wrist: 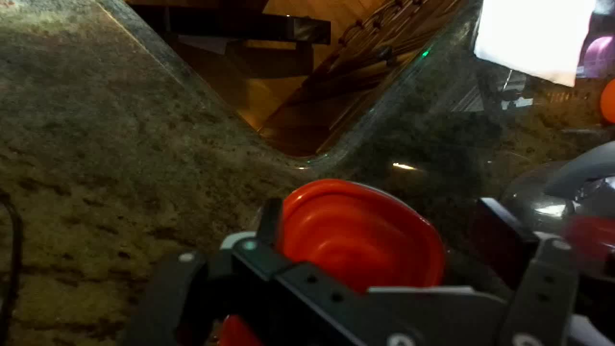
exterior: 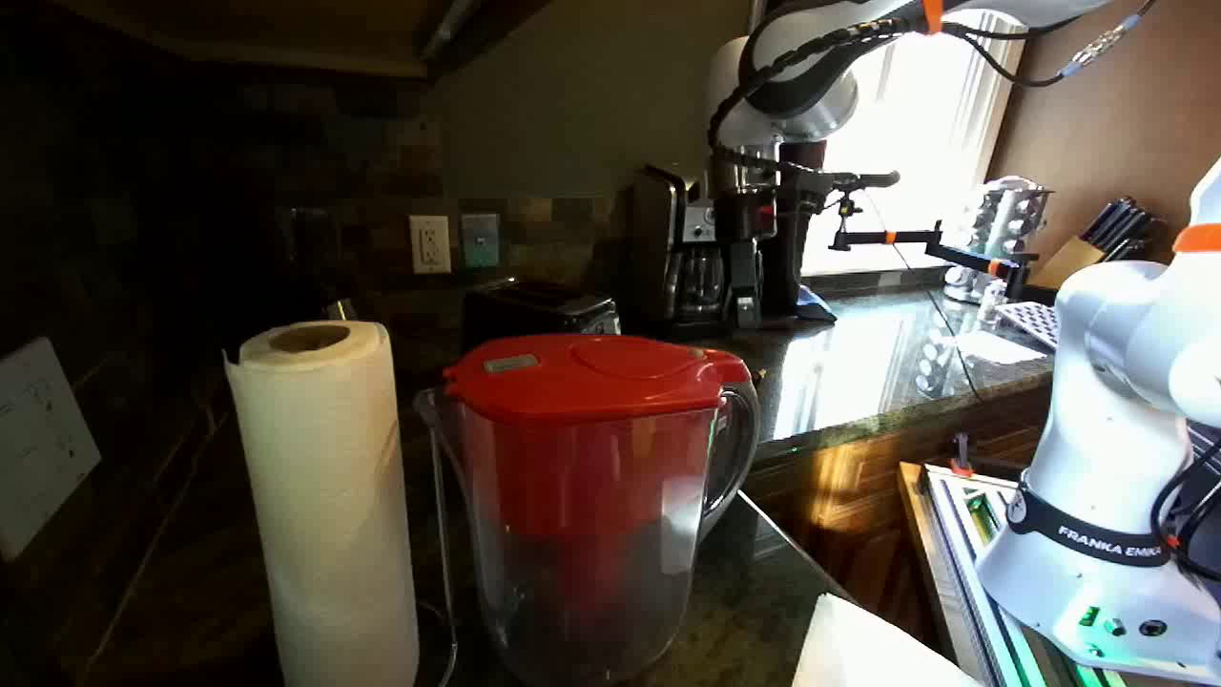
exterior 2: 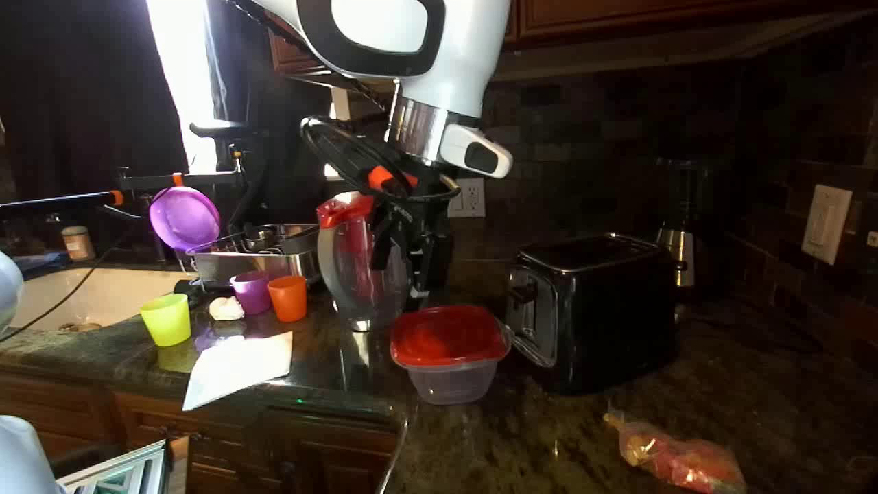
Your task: Open the lunchbox, place the clear packet inside, then close the lunchbox
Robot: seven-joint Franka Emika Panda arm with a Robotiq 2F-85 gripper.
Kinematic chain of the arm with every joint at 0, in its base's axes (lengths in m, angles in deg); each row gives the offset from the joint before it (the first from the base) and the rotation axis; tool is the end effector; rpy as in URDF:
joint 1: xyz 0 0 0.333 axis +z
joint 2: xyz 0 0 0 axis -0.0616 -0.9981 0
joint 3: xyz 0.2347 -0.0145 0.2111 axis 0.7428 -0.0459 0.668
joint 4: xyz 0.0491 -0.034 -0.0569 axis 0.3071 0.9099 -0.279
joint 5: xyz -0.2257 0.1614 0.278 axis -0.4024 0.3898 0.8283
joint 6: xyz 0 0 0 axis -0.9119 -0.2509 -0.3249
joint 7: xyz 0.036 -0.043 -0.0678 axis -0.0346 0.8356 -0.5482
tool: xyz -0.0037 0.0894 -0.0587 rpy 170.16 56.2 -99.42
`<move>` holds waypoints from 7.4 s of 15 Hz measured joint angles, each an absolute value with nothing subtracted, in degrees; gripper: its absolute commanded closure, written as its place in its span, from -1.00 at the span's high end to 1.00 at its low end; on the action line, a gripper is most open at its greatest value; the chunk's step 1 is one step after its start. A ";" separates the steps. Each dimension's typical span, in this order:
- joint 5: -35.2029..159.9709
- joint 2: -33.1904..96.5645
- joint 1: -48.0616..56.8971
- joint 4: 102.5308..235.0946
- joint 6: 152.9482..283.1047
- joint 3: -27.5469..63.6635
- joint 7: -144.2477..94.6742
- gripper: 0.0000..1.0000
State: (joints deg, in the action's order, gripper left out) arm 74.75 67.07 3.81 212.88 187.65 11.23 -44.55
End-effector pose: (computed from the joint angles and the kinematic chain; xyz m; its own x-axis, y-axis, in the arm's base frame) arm 0.4108 -0.0642 0.4289 0.9818 0.0621 -0.1794 0.0134 -0.9653 -0.2607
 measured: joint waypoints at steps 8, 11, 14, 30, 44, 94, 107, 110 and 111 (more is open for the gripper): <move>74.54 67.04 3.45 212.85 187.91 11.61 -44.55 1.00; 72.59 66.49 3.29 212.71 190.27 12.05 -47.41 1.00; 70.30 65.08 3.30 212.74 195.23 12.21 -53.82 1.00; 81.04 55.68 1.57 212.44 206.83 10.64 -75.59 1.00; 80.80 52.07 0.63 209.91 206.96 11.43 -75.60 1.00; 71.31 53.16 -11.96 201.32 198.95 5.71 -71.98 -0.89; 65.02 44.77 -11.50 204.55 207.48 6.39 -61.39 -0.89; 65.02 42.52 -11.68 204.54 210.57 6.39 -59.59 -0.68; 65.02 41.89 -11.73 204.54 211.47 6.39 -59.37 -0.09</move>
State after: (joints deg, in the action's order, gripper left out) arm 65.02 41.89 -11.73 204.54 211.47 6.39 -59.37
